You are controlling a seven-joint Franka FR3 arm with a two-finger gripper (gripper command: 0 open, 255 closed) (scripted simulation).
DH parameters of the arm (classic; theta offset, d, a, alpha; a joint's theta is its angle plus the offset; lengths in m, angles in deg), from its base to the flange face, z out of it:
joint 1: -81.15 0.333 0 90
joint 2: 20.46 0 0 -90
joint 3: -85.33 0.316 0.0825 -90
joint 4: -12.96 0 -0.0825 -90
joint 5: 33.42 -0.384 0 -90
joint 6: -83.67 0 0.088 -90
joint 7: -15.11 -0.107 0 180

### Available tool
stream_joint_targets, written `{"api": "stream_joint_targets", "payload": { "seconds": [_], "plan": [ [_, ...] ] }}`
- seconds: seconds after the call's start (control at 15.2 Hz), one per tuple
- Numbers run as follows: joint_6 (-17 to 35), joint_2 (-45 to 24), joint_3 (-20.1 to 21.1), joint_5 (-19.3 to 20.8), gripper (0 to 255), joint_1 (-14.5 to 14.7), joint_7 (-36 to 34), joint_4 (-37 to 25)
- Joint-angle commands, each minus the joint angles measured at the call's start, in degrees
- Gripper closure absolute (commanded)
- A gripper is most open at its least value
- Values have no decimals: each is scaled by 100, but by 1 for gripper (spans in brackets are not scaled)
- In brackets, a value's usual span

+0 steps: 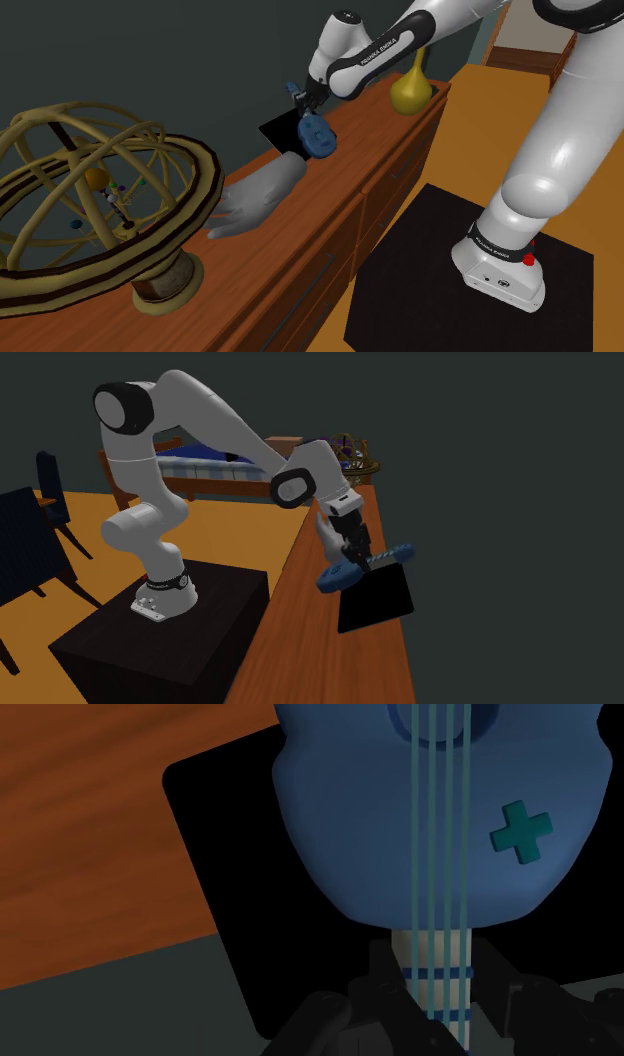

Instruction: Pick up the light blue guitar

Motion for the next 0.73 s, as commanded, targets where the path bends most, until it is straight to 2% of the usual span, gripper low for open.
{"api": "stream_joint_targets", "payload": {
  "seconds": [0.0,0.53,0.66],
  "plan": [
    [-147,89,13,-84,255,-6,77,-66],
    [-727,375,38,-321,255,-4,289,-371],
    [-738,380,38,-325,255,-4,292,-377]
  ]
}}
